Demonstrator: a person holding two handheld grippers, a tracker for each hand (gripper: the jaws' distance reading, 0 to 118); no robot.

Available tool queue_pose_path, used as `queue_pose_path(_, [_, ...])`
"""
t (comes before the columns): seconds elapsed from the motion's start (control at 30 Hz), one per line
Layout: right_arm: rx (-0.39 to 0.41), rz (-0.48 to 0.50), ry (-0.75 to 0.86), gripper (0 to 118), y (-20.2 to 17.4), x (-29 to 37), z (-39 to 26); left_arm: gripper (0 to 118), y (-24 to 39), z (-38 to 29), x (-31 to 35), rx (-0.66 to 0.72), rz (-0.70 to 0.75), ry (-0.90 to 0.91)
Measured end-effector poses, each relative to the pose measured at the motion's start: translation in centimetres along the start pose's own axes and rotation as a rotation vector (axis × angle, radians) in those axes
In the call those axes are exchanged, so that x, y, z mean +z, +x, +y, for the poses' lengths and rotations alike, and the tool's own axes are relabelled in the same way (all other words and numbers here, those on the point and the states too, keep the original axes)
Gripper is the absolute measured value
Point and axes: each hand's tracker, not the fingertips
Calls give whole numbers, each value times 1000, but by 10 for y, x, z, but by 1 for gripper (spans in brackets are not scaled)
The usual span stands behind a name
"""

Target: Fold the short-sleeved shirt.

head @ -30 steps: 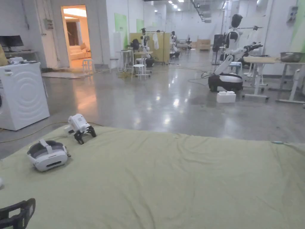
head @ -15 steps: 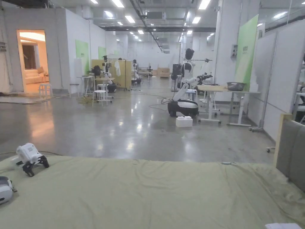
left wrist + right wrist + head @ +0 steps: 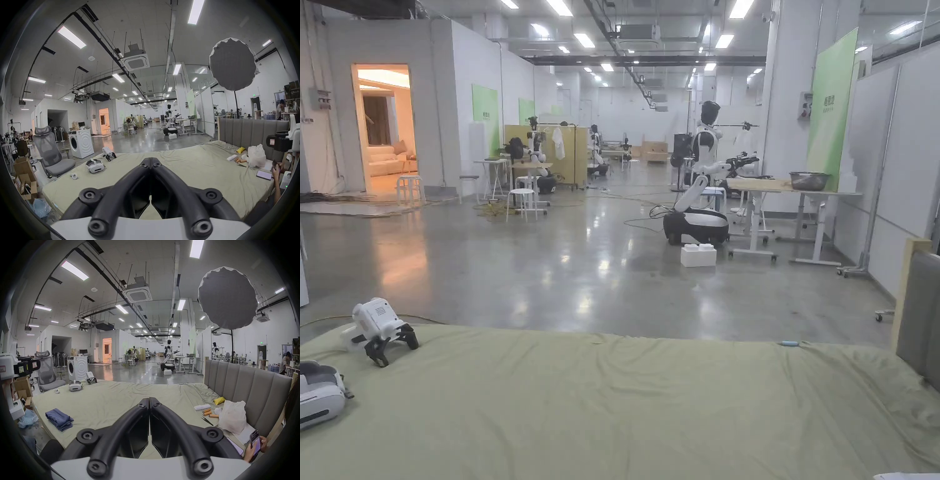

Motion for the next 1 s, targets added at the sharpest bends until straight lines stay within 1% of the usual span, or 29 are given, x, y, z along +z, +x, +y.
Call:
queue_pose_path(0.1, [-15, 2, 0, 0, -1, -1, 0, 0, -1, 0, -2, 2, -7, -5])
queue_pose_path(0.13, [-21, 3, 2, 2, 1, -1, -1, 6, -1, 0, -2, 6, -8, -3])
queue_pose_path(0.17, [-24, 0, 2, 17, 1, -2, 0, 16, 0, 0, -2, 16, -12, -1])
queue_pose_path(0.2, [-25, -5, 1, 44, 1, -3, 0, 30, -4, 0, -3, 27, -18, -12])
queue_pose_path(0.23, [-24, -7, -6, 81, 1, -5, 1, 54, -5, 0, -4, 39, -32, -24])
queue_pose_path(0.27, [-21, -9, -10, 94, 1, -4, 0, 73, -5, 0, -4, 45, -37, -27])
queue_pose_path(0.33, [-26, -7, 6, 96, 2, -3, -1, 106, -6, -3, -6, 50, -21, -25])
queue_pose_path(0.37, [-38, -6, 12, 97, 2, -4, -1, 115, -6, -3, -6, 49, -10, -26])
queue_pose_path(0.4, [-55, -8, 13, 101, 2, -3, -1, 118, -5, -3, -6, 48, 1, -21])
queue_pose_path(0.43, [-69, -17, 17, 111, 3, -3, -1, 118, -4, -4, -4, 45, 0, -14])
queue_pose_path(0.47, [-78, -19, 18, 116, 4, -4, -2, 118, -5, -4, -3, 40, -2, -3])
queue_pose_path(0.5, [-83, -18, 20, 118, 6, -5, -2, 118, -3, -3, -3, 40, -4, -1])
queue_pose_path(0.63, [-93, -22, 34, 118, 7, -2, -2, 118, -5, -4, -2, 43, -10, 4])
queue_pose_path(1.0, [-58, -24, 23, 118, 4, -1, -2, 118, -2, -4, -4, 35, -19, -6])
